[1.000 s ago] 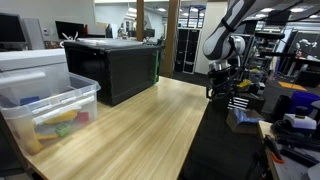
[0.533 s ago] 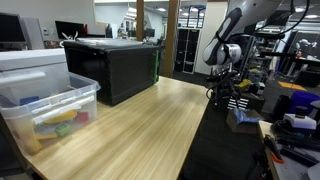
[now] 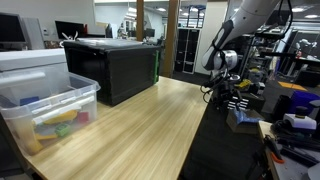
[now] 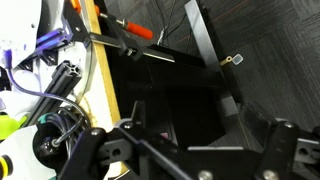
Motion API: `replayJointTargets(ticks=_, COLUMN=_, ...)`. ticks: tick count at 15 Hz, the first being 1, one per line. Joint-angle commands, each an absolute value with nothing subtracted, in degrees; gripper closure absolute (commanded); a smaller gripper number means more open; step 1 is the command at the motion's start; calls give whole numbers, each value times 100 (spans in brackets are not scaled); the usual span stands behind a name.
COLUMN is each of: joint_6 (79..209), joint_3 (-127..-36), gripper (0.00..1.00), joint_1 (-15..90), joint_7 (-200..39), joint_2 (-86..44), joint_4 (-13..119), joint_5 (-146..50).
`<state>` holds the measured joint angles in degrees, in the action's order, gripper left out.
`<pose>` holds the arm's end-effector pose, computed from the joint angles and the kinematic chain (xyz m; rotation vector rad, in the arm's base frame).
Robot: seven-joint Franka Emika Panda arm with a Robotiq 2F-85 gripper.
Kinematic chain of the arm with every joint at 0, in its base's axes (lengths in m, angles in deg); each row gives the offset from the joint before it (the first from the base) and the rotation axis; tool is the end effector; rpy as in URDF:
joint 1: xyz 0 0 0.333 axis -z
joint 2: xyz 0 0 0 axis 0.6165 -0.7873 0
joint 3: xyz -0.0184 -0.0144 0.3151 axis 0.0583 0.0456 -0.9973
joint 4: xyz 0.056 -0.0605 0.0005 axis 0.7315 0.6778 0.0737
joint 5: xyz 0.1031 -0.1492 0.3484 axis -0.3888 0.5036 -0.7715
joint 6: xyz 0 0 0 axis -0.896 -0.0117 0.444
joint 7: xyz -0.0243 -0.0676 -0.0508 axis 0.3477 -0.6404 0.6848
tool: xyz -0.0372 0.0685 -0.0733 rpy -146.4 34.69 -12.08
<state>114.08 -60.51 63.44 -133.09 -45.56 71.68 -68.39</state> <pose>0.3384 -0.3890 0.1038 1.4367 -2.4498 -1.1056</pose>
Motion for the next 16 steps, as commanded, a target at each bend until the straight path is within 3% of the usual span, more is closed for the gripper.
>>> replayJointTargets(ticks=1, joint_6=10999, joint_3=-6042, gripper=0, joint_1=6502, joint_7=-13680, joint_2=-4978, joint_4=6681, joint_5=-7024)
replayJointTargets(ticks=5, joint_6=10751, joint_3=-5933, gripper=0, joint_1=6906, joint_7=-14176, joint_2=-5396, joint_4=6027, joint_5=-7253)
replayJointTargets(ticks=16, joint_6=10919, joint_3=-5901, gripper=0, joint_1=6965, joint_7=-14327, joint_2=-5315, joint_4=5872, joint_5=-7201)
